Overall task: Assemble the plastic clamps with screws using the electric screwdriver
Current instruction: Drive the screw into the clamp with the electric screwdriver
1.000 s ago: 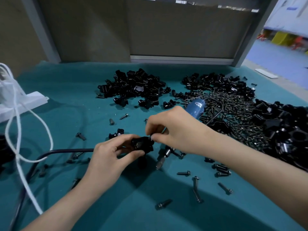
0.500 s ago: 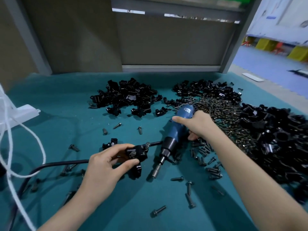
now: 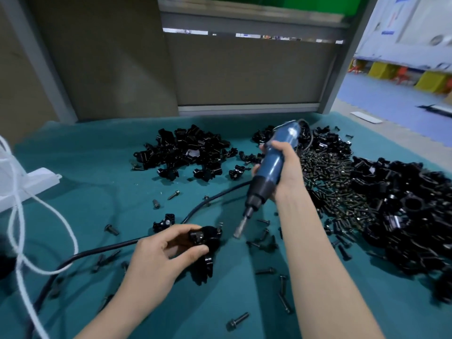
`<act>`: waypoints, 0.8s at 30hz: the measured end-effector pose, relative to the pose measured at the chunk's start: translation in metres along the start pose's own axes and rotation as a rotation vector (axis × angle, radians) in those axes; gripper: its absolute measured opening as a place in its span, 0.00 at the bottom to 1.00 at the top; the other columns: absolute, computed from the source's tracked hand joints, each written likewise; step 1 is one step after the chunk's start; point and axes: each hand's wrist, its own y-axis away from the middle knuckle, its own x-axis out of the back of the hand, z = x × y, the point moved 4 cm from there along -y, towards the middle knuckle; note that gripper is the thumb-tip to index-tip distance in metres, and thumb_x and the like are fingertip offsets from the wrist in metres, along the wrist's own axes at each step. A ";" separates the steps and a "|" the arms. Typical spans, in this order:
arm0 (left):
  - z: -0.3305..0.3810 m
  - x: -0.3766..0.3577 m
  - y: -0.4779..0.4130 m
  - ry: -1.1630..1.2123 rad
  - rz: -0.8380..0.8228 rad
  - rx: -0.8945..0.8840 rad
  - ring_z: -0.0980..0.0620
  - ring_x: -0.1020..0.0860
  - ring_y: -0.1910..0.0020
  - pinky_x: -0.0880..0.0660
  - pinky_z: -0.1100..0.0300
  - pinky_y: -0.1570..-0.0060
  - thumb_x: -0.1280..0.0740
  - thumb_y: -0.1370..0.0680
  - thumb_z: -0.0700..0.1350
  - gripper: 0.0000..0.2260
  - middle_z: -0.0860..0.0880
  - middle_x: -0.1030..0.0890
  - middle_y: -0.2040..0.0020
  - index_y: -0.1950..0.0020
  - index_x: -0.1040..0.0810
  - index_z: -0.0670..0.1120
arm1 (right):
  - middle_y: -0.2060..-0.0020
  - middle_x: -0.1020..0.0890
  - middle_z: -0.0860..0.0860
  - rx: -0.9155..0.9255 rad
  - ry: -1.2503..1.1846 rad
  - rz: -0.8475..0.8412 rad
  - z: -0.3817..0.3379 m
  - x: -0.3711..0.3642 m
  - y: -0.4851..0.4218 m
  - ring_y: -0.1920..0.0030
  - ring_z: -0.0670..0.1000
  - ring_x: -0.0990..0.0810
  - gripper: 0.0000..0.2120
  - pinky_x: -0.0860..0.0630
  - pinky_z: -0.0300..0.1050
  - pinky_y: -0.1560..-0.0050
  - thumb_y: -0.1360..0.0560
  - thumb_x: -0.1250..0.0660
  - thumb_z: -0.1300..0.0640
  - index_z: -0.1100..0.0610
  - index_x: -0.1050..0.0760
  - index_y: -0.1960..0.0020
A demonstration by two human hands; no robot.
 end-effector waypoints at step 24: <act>0.012 -0.002 0.009 -0.044 -0.108 0.229 0.59 0.18 0.65 0.25 0.71 0.61 0.22 0.34 0.47 0.09 0.54 0.15 0.63 0.58 0.15 0.57 | 0.65 0.22 0.49 0.195 0.046 -0.406 -0.028 -0.076 0.050 0.75 0.45 0.29 0.08 0.29 0.37 0.72 0.24 0.38 0.51 0.56 0.27 0.56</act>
